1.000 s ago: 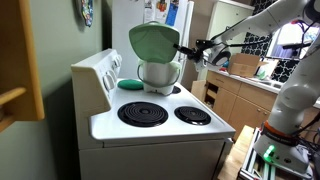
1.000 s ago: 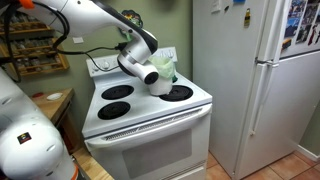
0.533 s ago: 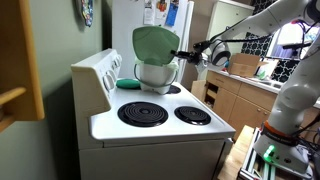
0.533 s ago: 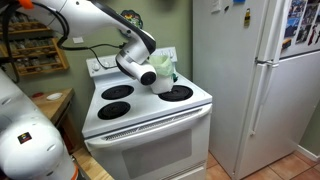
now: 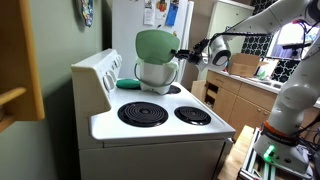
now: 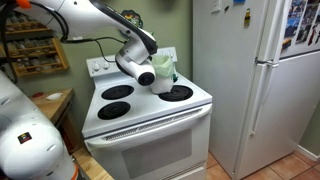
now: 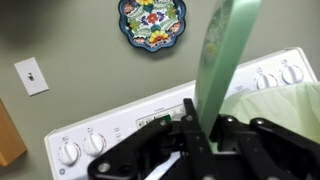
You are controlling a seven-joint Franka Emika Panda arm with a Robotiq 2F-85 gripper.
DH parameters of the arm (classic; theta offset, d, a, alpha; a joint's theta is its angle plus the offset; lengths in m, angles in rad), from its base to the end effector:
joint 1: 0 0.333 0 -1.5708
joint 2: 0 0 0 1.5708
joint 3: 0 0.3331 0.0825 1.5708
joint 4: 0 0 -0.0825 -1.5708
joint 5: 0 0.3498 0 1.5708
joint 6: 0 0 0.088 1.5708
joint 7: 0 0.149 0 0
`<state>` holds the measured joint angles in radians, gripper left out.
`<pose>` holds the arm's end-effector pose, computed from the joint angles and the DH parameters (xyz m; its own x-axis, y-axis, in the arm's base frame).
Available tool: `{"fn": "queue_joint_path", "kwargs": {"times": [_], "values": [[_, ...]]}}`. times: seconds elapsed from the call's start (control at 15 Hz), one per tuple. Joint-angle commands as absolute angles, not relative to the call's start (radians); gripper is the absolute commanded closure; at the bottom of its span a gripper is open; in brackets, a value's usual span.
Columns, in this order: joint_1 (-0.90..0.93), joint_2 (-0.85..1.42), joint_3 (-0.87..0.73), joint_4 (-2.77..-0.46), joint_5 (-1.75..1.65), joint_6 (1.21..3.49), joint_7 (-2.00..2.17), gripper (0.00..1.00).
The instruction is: Close the green lid of the bin completely
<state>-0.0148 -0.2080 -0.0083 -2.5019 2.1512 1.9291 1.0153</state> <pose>0.4711 0.0799 0.4621 -0.1598 0.3166 -0.9350 -0.7677 0.5555 0.3193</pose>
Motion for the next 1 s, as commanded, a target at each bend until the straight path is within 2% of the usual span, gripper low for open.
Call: {"fn": "queue_joint_path", "kwargs": {"times": [0.0, 0.47, 0.53, 0.6, 0.67, 0.8, 0.93], "values": [[-0.006, -0.223, -0.006, -2.524, 2.171, 2.006, 1.098, 0.97], [-0.015, -0.223, -0.014, -2.518, 2.171, 2.043, 1.159, 0.97], [-0.016, -0.223, -0.016, -2.518, 2.170, 2.043, 1.168, 0.90], [-0.017, -0.223, -0.017, -2.518, 2.169, 2.042, 1.177, 0.75], [-0.017, -0.224, -0.018, -2.518, 2.172, 2.042, 1.184, 0.65], [-0.018, -0.225, -0.021, -2.518, 2.177, 2.045, 1.190, 0.55], [-0.021, -0.225, -0.026, -2.516, 2.183, 2.048, 1.190, 0.39]]}}
